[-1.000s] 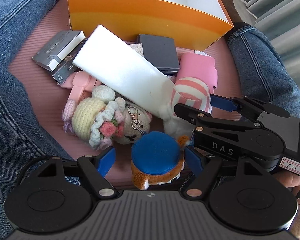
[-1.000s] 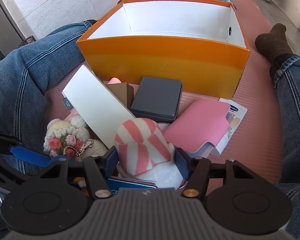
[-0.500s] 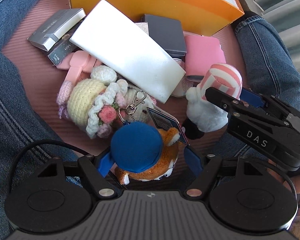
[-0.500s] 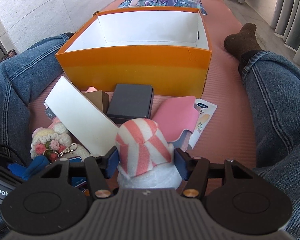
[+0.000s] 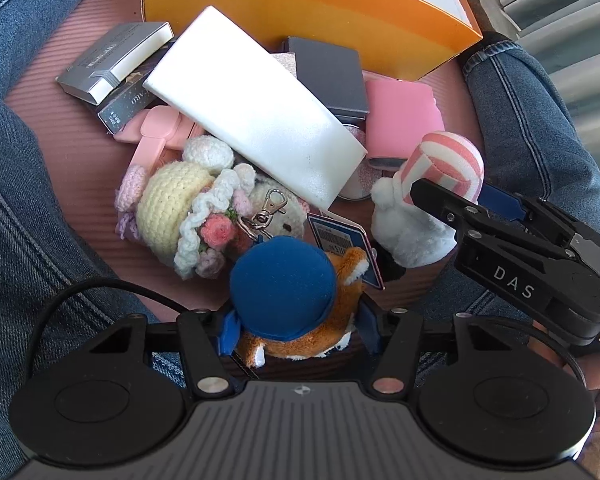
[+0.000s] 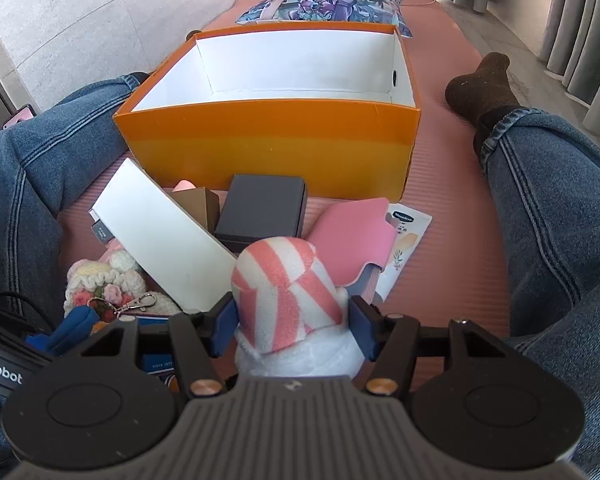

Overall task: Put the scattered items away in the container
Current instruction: 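Carry both plushes into the orange box and open both tools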

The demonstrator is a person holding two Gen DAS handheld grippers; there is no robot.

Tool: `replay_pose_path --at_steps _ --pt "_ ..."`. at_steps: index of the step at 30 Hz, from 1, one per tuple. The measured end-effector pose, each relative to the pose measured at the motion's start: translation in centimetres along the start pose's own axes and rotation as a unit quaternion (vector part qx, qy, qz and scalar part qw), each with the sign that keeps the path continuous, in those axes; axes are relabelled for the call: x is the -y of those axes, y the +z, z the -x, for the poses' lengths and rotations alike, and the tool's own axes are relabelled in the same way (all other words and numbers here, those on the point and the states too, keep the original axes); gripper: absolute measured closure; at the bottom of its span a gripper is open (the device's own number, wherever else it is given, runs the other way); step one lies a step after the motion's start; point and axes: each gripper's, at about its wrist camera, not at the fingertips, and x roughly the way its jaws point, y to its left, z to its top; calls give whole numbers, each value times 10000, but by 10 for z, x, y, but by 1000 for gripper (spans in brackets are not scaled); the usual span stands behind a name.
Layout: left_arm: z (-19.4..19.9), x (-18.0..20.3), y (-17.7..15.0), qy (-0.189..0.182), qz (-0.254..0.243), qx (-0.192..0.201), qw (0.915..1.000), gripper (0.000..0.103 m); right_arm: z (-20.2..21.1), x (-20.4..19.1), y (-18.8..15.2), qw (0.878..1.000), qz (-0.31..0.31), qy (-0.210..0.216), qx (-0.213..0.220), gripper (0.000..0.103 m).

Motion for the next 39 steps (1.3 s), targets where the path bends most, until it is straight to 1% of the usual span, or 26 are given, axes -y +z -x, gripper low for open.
replay_pose_path --at_steps 5,10,14,19,21,23,25,27,29,31,34,37,39 --pt "14 8 -2 18 -236 298 9993 37 7 -1 -1 10000 -34 -18 69 41" --pt "29 11 -2 -179 -397 538 9976 37 19 -1 3 9996 -70 -110 242 41" --pt "42 16 1 -288 -578 919 9937 37 32 -2 12 9987 -69 -148 477 41" --pt "57 18 12 -361 -674 1485 9859 37 44 0 28 9966 -111 -183 797 41" --pt "65 16 19 -424 -687 1738 9815 37 47 2 36 9954 -165 -149 934 41" --pt "74 15 26 -405 -695 2001 9765 37 51 3 47 9938 -193 -64 1090 41" --pt "83 15 33 -362 -725 2278 9703 37 55 2 59 9918 -183 19 1268 41" --pt "92 15 41 -254 -763 2593 9624 37 56 1 70 9895 -191 129 1424 41" --pt "99 15 49 -155 -804 2827 9557 37 56 0 84 9869 -251 281 1567 42" --pt "104 13 59 -57 -804 2961 9518 37 54 -2 98 9832 -312 392 1753 42" --pt "112 9 76 -59 -762 3084 9482 37 47 -4 117 9781 -462 554 1951 42" --pt "120 2 98 19 -769 3228 9433 37 34 -5 136 9729 -666 776 2075 42" --pt "121 1 111 119 -784 3254 9422 37 24 -6 147 9709 -759 794 2127 42"
